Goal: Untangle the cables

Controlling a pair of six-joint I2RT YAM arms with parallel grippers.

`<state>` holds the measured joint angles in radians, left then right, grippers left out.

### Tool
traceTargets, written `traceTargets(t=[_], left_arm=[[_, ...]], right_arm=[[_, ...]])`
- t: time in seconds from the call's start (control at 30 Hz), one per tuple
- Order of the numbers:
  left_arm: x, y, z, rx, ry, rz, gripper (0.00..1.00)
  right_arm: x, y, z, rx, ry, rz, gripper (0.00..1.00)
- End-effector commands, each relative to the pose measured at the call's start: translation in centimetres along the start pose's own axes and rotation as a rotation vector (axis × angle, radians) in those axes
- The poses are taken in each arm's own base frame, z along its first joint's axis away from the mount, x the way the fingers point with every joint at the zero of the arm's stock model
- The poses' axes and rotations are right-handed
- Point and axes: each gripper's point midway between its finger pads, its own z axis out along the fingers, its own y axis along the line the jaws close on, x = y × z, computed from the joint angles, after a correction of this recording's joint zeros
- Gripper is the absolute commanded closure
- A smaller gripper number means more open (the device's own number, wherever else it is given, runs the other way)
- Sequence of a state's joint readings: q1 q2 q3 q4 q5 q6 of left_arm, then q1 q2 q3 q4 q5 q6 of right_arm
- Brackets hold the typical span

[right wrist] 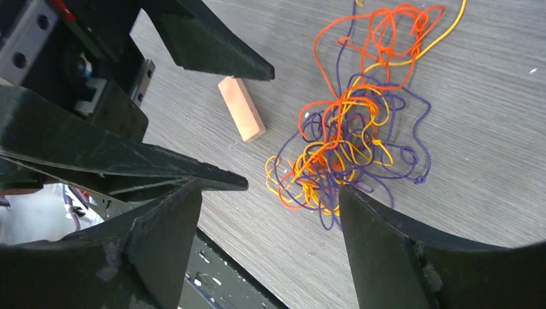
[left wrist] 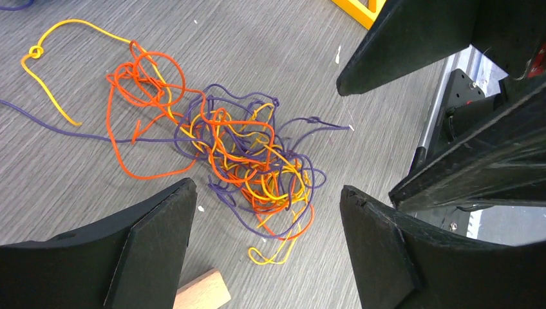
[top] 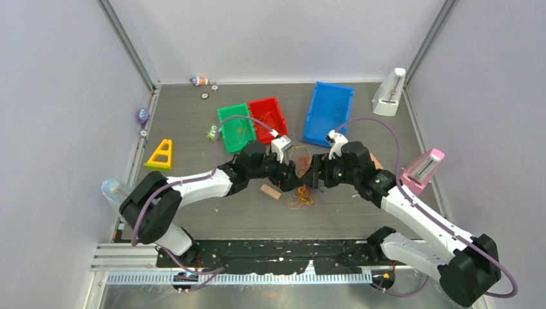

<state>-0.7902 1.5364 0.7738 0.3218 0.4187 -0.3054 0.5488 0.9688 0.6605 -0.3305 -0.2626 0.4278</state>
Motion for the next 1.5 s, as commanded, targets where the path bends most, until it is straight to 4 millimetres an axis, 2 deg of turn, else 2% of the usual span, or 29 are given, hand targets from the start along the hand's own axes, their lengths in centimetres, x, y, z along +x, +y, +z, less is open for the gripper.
traceTargets(t=[0.0, 0.27, 0.47, 0.57, 0.63, 0.7, 0.73, 0.77, 0.8, 0.87, 1.0, 1.03, 1.17, 1.27, 1.37, 1.43, 1.47], left_arm=[[-1.6, -0.9, 0.3, 0.036, -0.026, 0.039, 0.17], [-1.1, -1.2, 0.2, 0.005, 0.0, 0.099, 0.17], [-0.6, -1.3, 0.6, -0.016, 0.038, 0.109, 0.17], [0.0, -1.2, 0.9, -0.026, 0.077, 0.075, 0.17], [0.3, -1.3, 1.3, -0.017, 0.095, 0.055, 0.18], [0.7, -1.5, 1.7, -0.007, 0.109, 0.046, 0.18], [0.9, -1.6, 1.9, -0.006, 0.118, 0.043, 0.18], [1.0, -1.6, 2.1, -0.007, 0.125, 0.042, 0.18], [1.2, -1.5, 2.2, -0.01, 0.134, 0.038, 0.18], [1.5, -1.4, 2.6, -0.015, 0.154, 0.028, 0.2], [2.3, -0.4, 3.7, -0.058, 0.209, -0.009, 0.34], [2.5, -0.1, 3.9, -0.07, 0.222, -0.018, 0.35], [2.8, 0.0, 4.5, -0.069, 0.237, -0.039, 0.37], [3.3, 0.5, 4.6, -0.09, 0.256, -0.042, 0.54], [3.7, 1.5, 4.3, -0.15, 0.29, -0.034, 0.75], [3.7, 2.0, 4.0, -0.178, 0.299, -0.017, 0.89], [3.4, 2.2, 3.8, -0.189, 0.298, -0.003, 0.97]], right_arm=[[-1.5, 0.7, -0.8, -0.001, -0.033, -0.026, 0.15], [0.9, -4.9, -1.0, 0.258, -0.021, -0.005, 0.2], [3.9, -6.1, -0.4, 0.269, 0.06, 0.01, 0.22], [4.7, -5.6, 0.7, 0.213, 0.078, 0.013, 0.27], [5.0, -5.3, 1.6, 0.173, 0.09, 0.019, 0.36], [4.9, -5.2, 2.3, 0.157, 0.085, 0.019, 0.52], [4.5, -5.3, 2.5, 0.165, 0.072, 0.017, 0.68], [4.4, -5.5, 2.6, 0.175, 0.074, 0.014, 0.76], [4.1, -5.5, 2.6, 0.181, 0.066, 0.011, 0.89], [3.4, -5.0, 2.2, 0.171, 0.048, 0.001, 0.94], [2.0, -3.8, 0.6, 0.135, -0.02, -0.018, 0.95], [1.7, -3.5, 0.3, 0.124, -0.032, -0.024, 0.95], [2.5, -2.9, 0.4, 0.087, 0.012, -0.028, 0.95], [2.6, -3.4, 0.1, 0.114, 0.008, -0.022, 0.95], [1.6, -3.4, -1.1, 0.139, -0.047, -0.022, 0.95], [0.2, -3.0, -2.5, 0.154, -0.103, -0.027, 0.95], [-1.2, -2.3, -3.6, 0.146, -0.151, -0.038, 0.95]])
